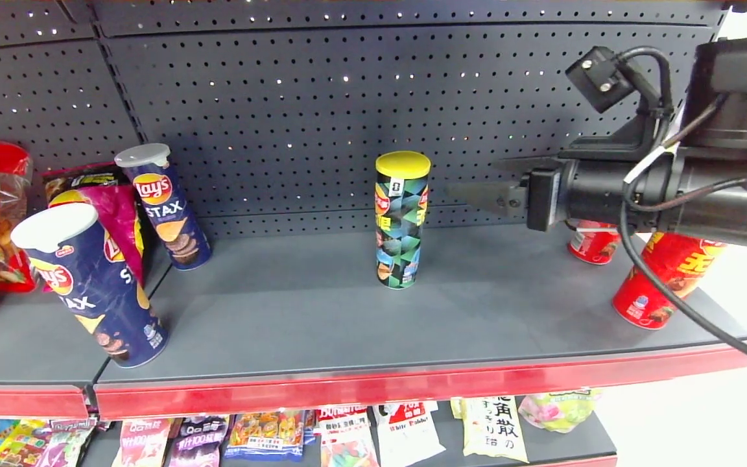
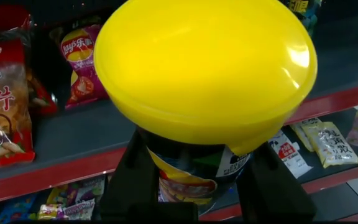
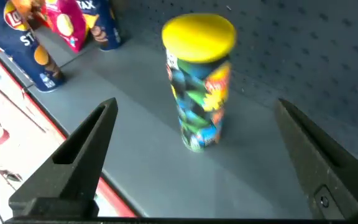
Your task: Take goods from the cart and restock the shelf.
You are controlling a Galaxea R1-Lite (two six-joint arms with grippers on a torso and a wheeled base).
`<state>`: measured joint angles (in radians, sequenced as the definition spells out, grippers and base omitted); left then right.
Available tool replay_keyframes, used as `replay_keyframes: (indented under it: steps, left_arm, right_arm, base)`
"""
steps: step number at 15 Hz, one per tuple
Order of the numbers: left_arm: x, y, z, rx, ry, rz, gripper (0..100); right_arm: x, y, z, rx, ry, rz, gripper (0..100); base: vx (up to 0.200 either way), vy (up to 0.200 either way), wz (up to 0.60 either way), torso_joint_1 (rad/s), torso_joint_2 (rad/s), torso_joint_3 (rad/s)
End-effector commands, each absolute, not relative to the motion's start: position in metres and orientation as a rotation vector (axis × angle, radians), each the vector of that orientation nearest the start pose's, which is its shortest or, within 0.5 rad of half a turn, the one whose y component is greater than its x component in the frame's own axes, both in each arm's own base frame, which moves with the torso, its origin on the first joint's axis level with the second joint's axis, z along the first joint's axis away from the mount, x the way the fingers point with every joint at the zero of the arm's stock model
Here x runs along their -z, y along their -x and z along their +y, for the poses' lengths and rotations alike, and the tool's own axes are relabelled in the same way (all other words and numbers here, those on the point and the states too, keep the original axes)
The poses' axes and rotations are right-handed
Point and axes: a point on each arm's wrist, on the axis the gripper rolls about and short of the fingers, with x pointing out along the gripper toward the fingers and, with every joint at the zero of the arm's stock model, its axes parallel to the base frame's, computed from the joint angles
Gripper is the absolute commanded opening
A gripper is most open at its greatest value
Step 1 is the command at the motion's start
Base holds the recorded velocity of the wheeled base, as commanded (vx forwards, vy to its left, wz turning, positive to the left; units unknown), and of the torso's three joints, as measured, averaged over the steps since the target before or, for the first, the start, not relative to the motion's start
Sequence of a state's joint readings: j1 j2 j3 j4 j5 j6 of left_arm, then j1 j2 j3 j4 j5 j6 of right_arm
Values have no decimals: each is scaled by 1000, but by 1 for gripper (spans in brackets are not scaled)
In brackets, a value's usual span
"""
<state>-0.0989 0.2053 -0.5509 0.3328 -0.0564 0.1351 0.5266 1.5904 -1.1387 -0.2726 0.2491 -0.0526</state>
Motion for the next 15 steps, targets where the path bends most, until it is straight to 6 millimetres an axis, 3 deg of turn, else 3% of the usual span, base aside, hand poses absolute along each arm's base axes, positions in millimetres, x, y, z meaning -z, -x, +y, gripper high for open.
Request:
replay_keyframes:
  steps: [1, 4, 9, 15]
  left_arm:
    - [-193, 52, 4, 149, -136, -26, 0]
    - [-196, 52, 4, 140, -137, -27, 0]
    - [-198, 51, 4, 134, -139, -26, 0]
    - [-197, 51, 4, 131, -139, -21, 0]
  right_arm:
    - [-256, -270, 170, -782, 96, 190, 100]
    - [-235, -286, 180, -775, 119, 215, 100]
    - [-224, -290, 197, -760, 146, 210, 100]
    - [-219, -297, 200, -680, 156, 208, 100]
  base:
    - [0, 0, 0, 0, 0, 0]
    - [0, 0, 0, 0, 0, 0]
    - [0, 0, 0, 0, 0, 0]
    - [0, 0, 0, 0, 0, 0]
